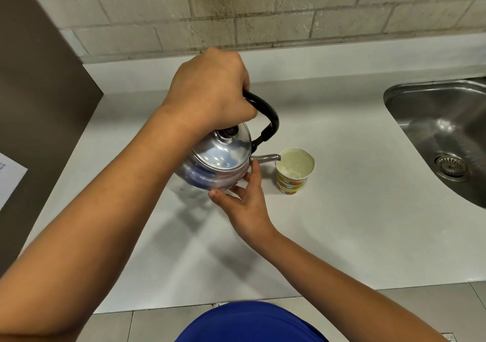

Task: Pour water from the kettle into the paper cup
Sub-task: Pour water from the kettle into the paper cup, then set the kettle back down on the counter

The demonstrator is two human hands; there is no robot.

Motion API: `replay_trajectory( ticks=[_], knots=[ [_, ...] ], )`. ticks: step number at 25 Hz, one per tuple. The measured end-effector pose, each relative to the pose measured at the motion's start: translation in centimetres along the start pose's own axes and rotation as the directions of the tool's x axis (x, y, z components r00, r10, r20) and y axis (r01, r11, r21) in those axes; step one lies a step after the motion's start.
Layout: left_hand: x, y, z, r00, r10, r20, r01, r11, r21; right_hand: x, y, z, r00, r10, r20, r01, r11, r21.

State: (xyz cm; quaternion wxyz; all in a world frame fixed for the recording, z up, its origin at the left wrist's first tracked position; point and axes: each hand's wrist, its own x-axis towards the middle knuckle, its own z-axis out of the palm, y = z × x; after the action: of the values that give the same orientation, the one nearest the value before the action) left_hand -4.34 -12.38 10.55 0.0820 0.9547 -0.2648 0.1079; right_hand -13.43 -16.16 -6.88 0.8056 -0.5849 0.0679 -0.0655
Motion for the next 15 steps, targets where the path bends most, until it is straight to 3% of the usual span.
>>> replay_trajectory(
  ticks=[10, 12, 15],
  knots=[
    [-1.7, -4.6, 1.1, 0.984, -0.179, -0.015, 0.166, 0.941, -0.294, -0.9, -0.2, -0.1, 0.999, 0.005, -0.032, -0.013, 0.963, -0.268],
    [-2.0, -5.5, 1.2, 0.973, -0.230, -0.028, 0.203, 0.907, -0.369, -1.5, -0.7, 0.1, 0.980, -0.153, -0.128, 0.087, 0.906, -0.415],
    [-2.7, -6.1, 1.5, 0.962, -0.270, -0.048, 0.218, 0.859, -0.463, -1.4, -3.2, 0.5, 0.846, -0.520, -0.120, 0.378, 0.743, -0.552]
  ],
)
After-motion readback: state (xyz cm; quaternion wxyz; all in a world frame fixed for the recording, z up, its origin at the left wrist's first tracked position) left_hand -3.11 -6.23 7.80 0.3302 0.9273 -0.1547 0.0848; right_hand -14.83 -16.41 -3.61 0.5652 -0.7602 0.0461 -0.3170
